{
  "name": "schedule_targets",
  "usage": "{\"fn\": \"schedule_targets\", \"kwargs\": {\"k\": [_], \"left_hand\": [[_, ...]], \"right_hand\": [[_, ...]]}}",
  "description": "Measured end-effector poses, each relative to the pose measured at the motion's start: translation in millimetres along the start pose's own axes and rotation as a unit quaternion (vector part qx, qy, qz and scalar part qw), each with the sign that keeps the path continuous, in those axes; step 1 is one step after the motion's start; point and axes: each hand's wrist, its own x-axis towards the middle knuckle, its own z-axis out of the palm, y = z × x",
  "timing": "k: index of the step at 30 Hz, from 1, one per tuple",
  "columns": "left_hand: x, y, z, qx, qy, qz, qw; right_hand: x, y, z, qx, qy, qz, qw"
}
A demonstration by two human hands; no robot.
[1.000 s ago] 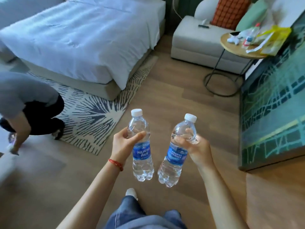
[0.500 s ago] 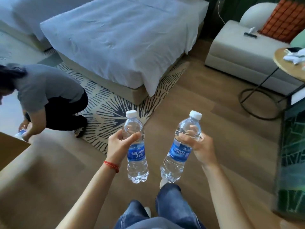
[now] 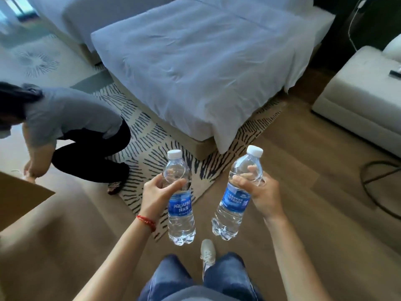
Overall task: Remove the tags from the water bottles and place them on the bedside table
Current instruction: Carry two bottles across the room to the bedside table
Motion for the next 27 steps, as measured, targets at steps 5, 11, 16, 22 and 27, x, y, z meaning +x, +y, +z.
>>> {"fn": "schedule_targets", "kwargs": {"k": [5,11,16,22,27], "left_hand": [[59.6,21.9,-1.2,-0.021,0.041,0.007,0.999],[149.8,36.4,-19.0,-0.029,0.047,0.011,0.998],[242.4,51.4,-50.3,-0.025,0.043,0.015,0.999],[351.8,82.7,-104.8,-0.025,0.038,0.005,0.999],[432.1,100.8,-145.7,-0.020,0.041,-0.005,0.999]], "right_hand": [[64.0,-21.3,32.9,0.002,-0.061,0.008,0.998],[134.7,-30.3,88.0,0.013,-0.082,0.025,0.996],[204.9,-41.0,150.8,0.005,-0.070,0.021,0.997],[285.1,-65.5,242.5,-0.010,-0.054,0.016,0.998],[336.2,-88.2,305.8,-0.029,-0.069,0.009,0.997]]}}
